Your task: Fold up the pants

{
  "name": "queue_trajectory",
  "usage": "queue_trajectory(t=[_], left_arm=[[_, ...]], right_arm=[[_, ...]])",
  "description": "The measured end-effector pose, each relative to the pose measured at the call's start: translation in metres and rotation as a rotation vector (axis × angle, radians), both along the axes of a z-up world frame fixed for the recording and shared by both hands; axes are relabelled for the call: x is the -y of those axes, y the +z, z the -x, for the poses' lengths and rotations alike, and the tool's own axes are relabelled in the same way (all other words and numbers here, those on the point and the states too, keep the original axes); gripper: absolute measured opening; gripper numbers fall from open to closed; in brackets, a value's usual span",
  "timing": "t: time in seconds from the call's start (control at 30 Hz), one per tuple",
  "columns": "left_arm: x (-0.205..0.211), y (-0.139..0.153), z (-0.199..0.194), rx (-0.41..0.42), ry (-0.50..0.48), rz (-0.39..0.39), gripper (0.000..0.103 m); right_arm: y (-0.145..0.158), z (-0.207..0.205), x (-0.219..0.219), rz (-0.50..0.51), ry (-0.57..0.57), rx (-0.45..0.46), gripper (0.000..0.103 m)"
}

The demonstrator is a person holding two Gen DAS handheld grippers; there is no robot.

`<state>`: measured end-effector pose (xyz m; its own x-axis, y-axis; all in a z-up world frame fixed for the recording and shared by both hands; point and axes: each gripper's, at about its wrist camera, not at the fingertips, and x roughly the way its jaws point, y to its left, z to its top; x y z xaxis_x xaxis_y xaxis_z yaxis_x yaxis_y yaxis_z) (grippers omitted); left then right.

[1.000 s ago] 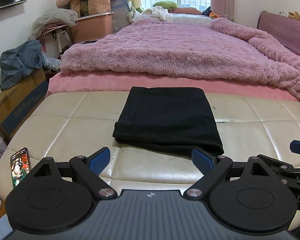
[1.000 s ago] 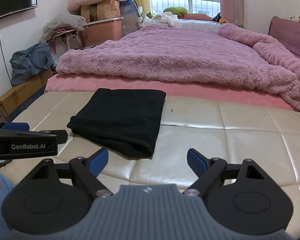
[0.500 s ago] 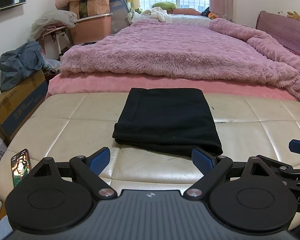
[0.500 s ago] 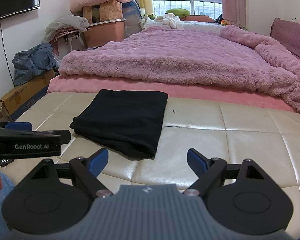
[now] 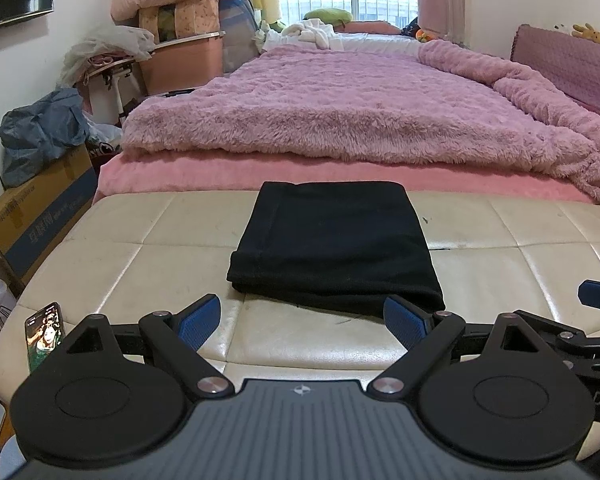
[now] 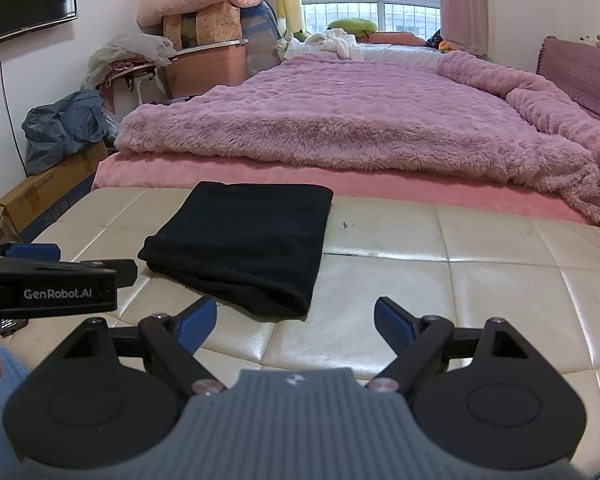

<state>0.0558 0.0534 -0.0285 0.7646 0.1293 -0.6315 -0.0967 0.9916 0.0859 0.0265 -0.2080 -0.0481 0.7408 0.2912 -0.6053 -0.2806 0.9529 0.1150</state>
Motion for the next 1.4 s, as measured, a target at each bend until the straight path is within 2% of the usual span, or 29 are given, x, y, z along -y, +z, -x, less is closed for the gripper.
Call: queue_trajectory(t=[1.4], left_arm=[[0.002,0.011,0.008,0.039,0.007,-0.011,0.103]], right_arm=[[0.002,0.009,-0.002,-0.004,0.017,0.011,0.082]])
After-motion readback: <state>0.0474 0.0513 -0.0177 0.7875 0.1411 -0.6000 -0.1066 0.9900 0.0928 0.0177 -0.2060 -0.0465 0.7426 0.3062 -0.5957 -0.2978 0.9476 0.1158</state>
